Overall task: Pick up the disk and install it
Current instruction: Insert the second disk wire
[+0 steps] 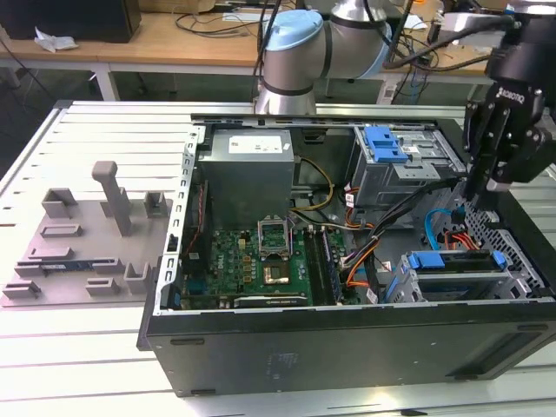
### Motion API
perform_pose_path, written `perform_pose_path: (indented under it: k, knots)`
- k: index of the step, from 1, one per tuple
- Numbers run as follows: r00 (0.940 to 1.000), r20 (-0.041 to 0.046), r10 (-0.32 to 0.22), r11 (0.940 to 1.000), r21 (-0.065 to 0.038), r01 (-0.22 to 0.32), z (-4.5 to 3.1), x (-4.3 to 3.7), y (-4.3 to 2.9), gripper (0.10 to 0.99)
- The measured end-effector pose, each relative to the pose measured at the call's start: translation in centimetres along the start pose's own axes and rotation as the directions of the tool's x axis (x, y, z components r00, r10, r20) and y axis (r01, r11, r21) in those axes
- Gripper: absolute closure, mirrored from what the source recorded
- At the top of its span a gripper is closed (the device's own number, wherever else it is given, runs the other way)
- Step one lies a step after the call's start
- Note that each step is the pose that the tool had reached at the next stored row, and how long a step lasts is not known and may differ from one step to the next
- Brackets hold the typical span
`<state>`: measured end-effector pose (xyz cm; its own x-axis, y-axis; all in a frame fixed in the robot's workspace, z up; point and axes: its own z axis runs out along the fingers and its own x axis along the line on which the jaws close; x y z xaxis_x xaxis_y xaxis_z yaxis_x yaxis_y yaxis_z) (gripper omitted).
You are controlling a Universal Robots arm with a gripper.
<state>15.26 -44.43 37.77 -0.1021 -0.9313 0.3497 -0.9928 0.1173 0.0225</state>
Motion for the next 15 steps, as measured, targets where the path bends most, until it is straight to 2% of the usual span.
perform_pose_path:
  k: [1,6,9,12,15]
  knots:
    - [1.0000,-0.0012,0.000,1.0000,0.001,0.000,0.84,-0.28,0.26,0.757]
    - [1.0000,-0.0019,0.000,1.0000,0.001,0.000,1.33,-0.47,0.25,0.757]
    - [1.0000,-0.0022,0.002,1.0000,0.005,-0.002,1.61,-0.57,0.25,0.757]
    - [1.0000,-0.0019,0.004,0.9999,0.010,-0.004,1.67,-0.60,0.24,0.757]
    - [1.0000,-0.0020,0.004,0.9999,0.010,-0.004,1.68,-0.60,0.24,0.757]
